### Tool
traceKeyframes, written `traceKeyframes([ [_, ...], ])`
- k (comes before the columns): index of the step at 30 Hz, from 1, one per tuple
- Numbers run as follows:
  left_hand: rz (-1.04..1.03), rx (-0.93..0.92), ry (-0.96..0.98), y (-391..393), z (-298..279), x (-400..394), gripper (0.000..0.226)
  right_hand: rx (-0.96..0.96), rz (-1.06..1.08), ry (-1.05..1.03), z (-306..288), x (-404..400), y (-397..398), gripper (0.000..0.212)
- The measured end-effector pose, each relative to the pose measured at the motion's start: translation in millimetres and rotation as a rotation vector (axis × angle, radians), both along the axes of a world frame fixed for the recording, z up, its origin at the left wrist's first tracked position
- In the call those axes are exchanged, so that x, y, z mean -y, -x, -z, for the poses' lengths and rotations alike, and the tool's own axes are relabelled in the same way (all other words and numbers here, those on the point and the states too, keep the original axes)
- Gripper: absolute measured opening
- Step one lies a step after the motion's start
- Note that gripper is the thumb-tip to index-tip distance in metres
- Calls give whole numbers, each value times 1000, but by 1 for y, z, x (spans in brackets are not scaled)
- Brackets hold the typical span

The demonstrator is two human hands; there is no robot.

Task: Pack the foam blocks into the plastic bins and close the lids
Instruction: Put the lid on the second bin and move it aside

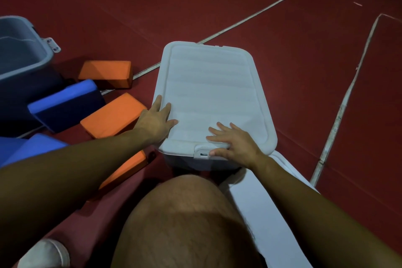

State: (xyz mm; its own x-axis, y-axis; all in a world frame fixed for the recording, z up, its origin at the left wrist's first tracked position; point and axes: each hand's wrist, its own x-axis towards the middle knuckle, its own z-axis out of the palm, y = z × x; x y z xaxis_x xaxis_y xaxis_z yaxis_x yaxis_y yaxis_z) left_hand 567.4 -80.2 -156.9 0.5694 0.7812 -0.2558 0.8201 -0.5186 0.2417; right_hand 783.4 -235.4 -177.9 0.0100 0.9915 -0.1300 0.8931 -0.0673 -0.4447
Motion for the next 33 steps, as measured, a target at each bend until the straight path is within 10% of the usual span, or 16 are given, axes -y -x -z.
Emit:
traceKeyframes([
  [16, 75, -59, -14, -13, -34, -52, 53, 61, 167, -43, -62, -105, -27, 46],
  [33, -70, 442, -142, -92, 43, -188, 86, 261, 344, -130, -17, -374, -133, 105],
])
